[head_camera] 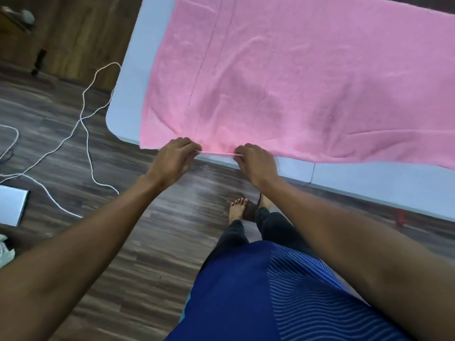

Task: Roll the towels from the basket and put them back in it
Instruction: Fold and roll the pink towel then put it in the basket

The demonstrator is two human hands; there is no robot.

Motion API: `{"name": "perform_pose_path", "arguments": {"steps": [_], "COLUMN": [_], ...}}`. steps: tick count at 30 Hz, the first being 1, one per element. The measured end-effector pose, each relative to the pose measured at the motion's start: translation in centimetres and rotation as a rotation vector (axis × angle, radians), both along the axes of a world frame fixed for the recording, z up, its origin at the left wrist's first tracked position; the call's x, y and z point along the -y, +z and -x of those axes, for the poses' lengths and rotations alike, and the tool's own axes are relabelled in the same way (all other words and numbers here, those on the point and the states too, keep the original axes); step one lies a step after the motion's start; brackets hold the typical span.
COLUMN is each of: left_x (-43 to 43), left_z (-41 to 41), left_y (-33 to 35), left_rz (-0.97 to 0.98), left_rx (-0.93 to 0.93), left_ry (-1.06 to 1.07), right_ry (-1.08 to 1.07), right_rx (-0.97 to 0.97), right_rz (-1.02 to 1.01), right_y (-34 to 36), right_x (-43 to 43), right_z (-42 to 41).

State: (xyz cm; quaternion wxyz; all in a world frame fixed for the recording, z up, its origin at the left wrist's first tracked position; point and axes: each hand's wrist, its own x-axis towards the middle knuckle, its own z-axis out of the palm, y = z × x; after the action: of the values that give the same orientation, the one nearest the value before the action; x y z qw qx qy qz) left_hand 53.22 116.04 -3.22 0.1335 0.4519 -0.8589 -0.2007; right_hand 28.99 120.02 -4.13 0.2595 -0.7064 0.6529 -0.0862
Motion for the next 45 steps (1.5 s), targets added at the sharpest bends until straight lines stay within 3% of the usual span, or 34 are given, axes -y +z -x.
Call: {"name": "perform_pose_path", "arguments": {"steps": [20,28,33,39,45], "left_x": [-0.3,0.0,0.1,-0.4,-2.9], "left_z": [0.6,0.6,0.2,1.6,10.6], "left_y": [-0.7,-1.4,-1.3,-1.5,0.1], "left_rz": [-0.012,-0.042,-0.048,-0.080,-0.049], "left_rx": [0.135,0.174,0.211,0.306,0.098], "left_ry": [-0.139,-0.131,-0.116,-0.055,-0.048], "right_ry": [-0.172,-0.221,-0.242,-0.293,-0.679], "right_rx": [-0.250,-0.176,-0.269,-0.128,0.112], "right_rz": [-0.023,-0.017,-0.081,-0.120,-0.066], "right_y": [-0.9,-1.0,-1.4,-1.3,0.3], "right_x": [-10.6,-12.1,-12.6,-13.1,-14.5], "right_z": [12.6,12.7,13.7,14.4,17.5]}}
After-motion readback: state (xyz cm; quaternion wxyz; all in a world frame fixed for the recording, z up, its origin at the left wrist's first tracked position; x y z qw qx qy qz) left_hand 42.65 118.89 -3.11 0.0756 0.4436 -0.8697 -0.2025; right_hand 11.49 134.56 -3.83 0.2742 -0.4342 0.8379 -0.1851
